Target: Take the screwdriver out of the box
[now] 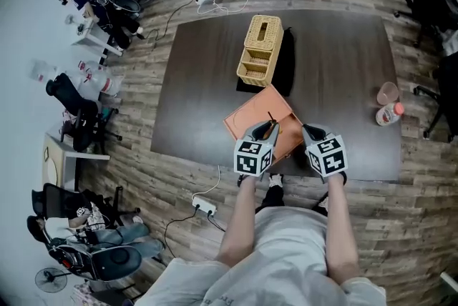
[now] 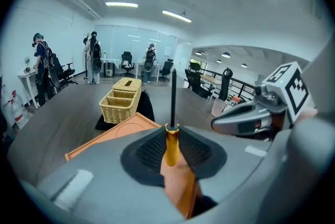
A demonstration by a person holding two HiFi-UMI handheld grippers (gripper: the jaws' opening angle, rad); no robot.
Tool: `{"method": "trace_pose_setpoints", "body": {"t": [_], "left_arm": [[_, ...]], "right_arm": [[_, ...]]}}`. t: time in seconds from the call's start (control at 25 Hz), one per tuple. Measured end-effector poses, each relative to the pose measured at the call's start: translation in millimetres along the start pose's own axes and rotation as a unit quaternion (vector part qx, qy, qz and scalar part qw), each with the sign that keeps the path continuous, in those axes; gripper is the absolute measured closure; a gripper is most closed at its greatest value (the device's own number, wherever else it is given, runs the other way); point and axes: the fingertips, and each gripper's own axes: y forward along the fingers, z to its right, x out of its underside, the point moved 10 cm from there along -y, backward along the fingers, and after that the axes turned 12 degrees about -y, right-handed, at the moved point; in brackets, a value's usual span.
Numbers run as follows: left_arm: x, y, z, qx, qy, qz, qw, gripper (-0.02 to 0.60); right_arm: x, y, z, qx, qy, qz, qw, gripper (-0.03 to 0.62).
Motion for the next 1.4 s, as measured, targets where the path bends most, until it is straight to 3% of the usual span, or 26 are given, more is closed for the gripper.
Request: {"method": "trace_pose_setpoints", "body": {"t": [0.6,0.8,1.4], "left_arm": [[0,-62,14,-0.042,-0.067,0.091,0.9928,0.449],[10,-78,24,-0.05,-0.08,0.11,0.9894,0.449],[61,-86,89,-0.068,-0.097,0.14,0.9831,0.449]], "right_arm": [[3,-15,-14,-0.059,-0.034,0.018,0.998,0.596],[6,-32,-15,-0.067,-0.032,0.055,0.996,0.597],[54,-92,-6,-0.104,-0.079,0.069,0.989,0.597]]}}
